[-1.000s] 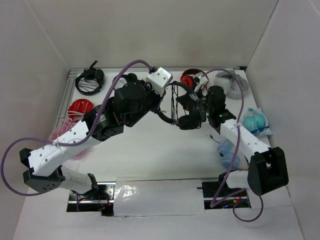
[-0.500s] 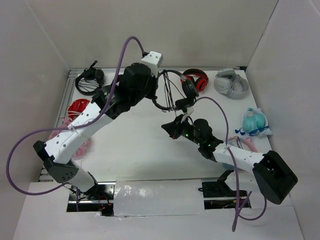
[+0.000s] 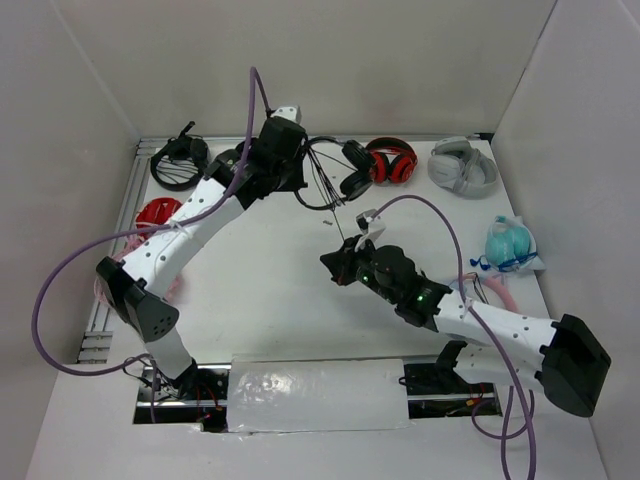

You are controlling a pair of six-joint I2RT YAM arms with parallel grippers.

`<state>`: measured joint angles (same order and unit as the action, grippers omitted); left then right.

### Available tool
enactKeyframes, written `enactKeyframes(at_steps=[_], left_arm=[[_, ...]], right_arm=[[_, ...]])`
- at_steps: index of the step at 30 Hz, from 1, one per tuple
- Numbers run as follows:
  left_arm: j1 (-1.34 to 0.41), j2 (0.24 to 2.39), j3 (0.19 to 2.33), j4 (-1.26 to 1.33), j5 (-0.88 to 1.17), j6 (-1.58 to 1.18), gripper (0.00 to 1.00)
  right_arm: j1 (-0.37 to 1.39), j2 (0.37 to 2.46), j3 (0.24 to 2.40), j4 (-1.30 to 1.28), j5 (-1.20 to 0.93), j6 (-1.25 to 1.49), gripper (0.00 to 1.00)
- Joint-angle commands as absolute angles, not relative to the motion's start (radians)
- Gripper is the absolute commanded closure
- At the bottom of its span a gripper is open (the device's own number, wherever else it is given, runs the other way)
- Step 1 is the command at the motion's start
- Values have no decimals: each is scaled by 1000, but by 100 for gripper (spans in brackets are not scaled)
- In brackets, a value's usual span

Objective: Wrap the headphones

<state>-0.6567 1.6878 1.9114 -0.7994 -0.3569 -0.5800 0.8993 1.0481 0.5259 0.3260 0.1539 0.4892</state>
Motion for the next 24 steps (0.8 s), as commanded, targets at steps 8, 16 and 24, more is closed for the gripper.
enactKeyframes(at_steps=[8,16,24], left_arm=[[-617,1664,1706,-540,-488,-704,100],[-653,1646,1502,-388,-399,-689,100],[-676,1776,1584,-402,-390,-660,100]], right_arm=[[835,1006,755,-130,-124,540,89],[712,1159,935,-186,-184,577,93],[586,1413,1213,-290,-238,563,93]])
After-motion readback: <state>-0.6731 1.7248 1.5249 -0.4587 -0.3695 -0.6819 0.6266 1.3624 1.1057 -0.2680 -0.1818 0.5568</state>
